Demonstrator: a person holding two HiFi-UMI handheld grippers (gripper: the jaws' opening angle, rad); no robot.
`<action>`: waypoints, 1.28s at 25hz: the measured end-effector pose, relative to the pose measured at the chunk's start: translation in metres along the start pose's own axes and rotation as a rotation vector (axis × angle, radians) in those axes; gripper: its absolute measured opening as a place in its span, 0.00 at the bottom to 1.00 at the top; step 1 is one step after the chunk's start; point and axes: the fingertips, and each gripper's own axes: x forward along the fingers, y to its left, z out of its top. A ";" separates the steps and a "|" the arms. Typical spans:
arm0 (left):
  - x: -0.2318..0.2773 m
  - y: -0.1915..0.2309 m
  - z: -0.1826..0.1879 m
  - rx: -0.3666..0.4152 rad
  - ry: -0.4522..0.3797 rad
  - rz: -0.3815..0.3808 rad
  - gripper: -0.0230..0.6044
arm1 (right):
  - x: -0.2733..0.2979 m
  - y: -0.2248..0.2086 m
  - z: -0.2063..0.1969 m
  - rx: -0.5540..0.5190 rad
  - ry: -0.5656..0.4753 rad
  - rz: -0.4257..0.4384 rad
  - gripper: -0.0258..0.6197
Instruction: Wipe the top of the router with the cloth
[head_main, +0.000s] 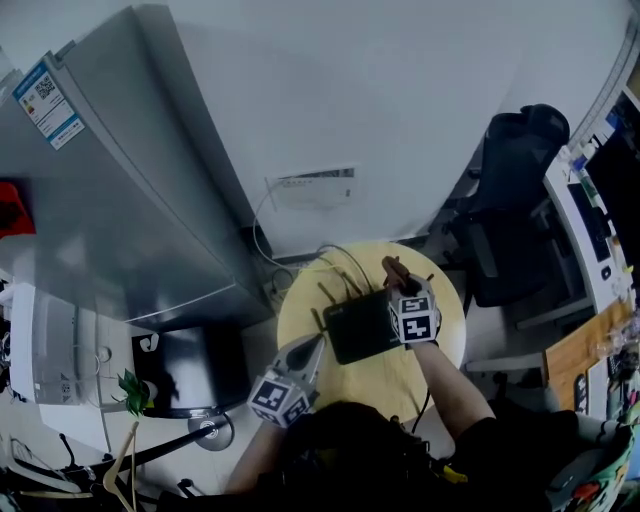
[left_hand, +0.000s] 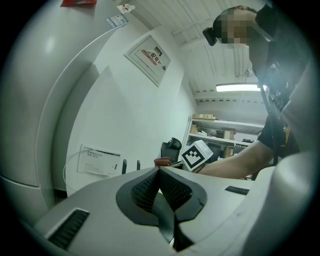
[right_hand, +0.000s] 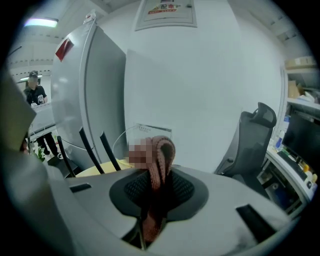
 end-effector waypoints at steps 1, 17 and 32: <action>0.001 -0.001 0.001 0.002 -0.005 -0.002 0.04 | -0.003 0.000 0.005 -0.004 -0.011 0.000 0.13; 0.021 -0.027 0.010 -0.006 -0.013 -0.065 0.04 | -0.048 -0.026 0.016 0.114 -0.094 -0.020 0.13; 0.009 -0.003 -0.010 -0.009 0.046 0.019 0.04 | 0.035 -0.009 -0.095 0.312 0.266 0.049 0.13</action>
